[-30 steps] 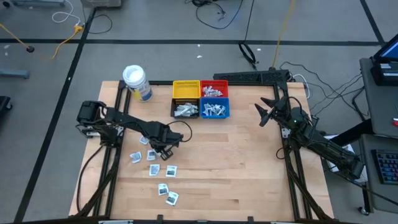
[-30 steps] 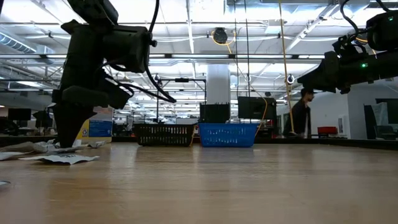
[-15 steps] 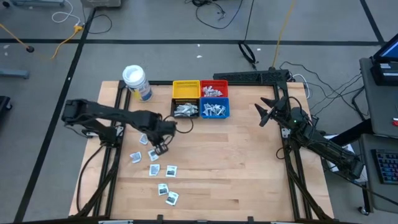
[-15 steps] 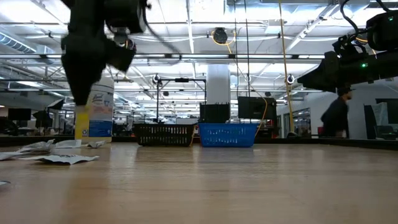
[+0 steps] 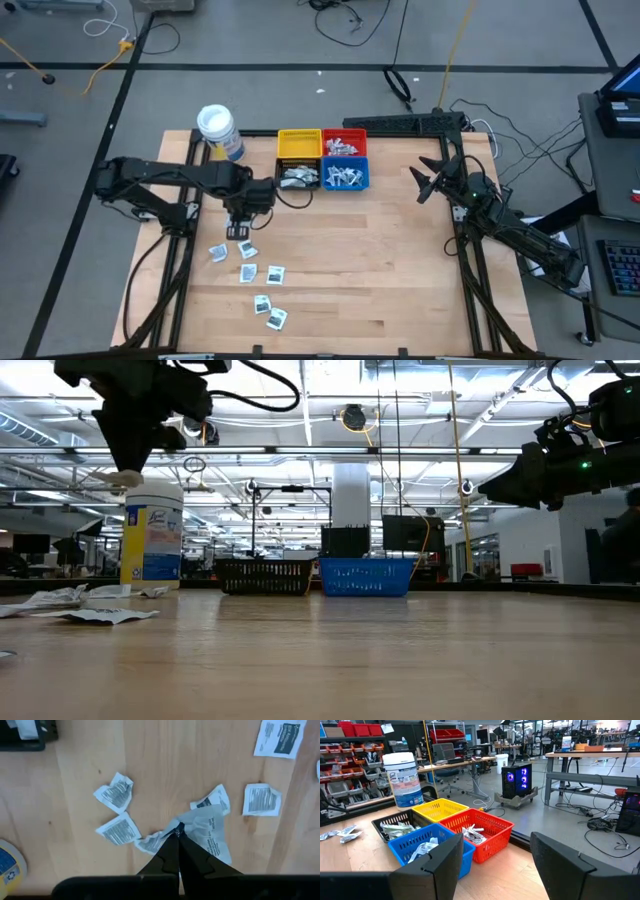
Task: Pick & Place First Aid Supplies
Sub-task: Put the gray towelette pack into the yellow basket
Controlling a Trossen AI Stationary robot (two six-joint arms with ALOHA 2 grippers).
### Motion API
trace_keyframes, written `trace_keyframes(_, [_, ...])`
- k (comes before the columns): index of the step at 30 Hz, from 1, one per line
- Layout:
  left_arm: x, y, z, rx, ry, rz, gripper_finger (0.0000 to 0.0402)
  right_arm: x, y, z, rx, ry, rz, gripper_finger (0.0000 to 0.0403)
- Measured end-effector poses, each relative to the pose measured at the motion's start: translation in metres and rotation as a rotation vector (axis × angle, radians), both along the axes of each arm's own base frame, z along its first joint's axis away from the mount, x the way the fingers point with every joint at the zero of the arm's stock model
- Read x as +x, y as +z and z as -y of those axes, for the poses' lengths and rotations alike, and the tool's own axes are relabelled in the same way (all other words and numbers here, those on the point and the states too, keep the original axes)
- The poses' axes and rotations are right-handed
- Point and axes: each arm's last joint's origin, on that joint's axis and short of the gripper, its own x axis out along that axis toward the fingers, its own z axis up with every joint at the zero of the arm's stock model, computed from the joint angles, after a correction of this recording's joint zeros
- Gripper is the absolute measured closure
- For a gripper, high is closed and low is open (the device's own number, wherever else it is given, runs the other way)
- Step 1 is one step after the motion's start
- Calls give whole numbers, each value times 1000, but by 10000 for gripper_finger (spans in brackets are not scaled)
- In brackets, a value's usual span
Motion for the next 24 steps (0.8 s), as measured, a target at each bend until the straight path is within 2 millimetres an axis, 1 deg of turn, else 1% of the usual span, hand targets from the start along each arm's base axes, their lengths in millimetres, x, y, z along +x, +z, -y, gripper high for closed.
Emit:
trace_keyframes(4, [-1, 0, -6, -5, -25, -5, 401, 0, 0, 0, 0, 0, 0, 175])
trace_keyframes(8, [6, -6, -27, 1, 16, 8, 401, 0, 0, 0, 0, 0, 0, 175])
trace_keyframes(11, [8, -11, -49, 6, 97, 10, 401, 0, 0, 0, 0, 0, 0, 175])
trace_keyframes(15, [6, -19, -84, 11, 236, 2, 401, 0, 0, 0, 0, 0, 0, 175])
trace_keyframes(21, [-10, -30, -135, 15, 477, -39, 401, 0, 0, 0, 0, 0, 0, 175])
trace_keyframes(24, [-20, -35, -155, 7, 563, -54, 401, 0, 0, 0, 0, 0, 0, 175])
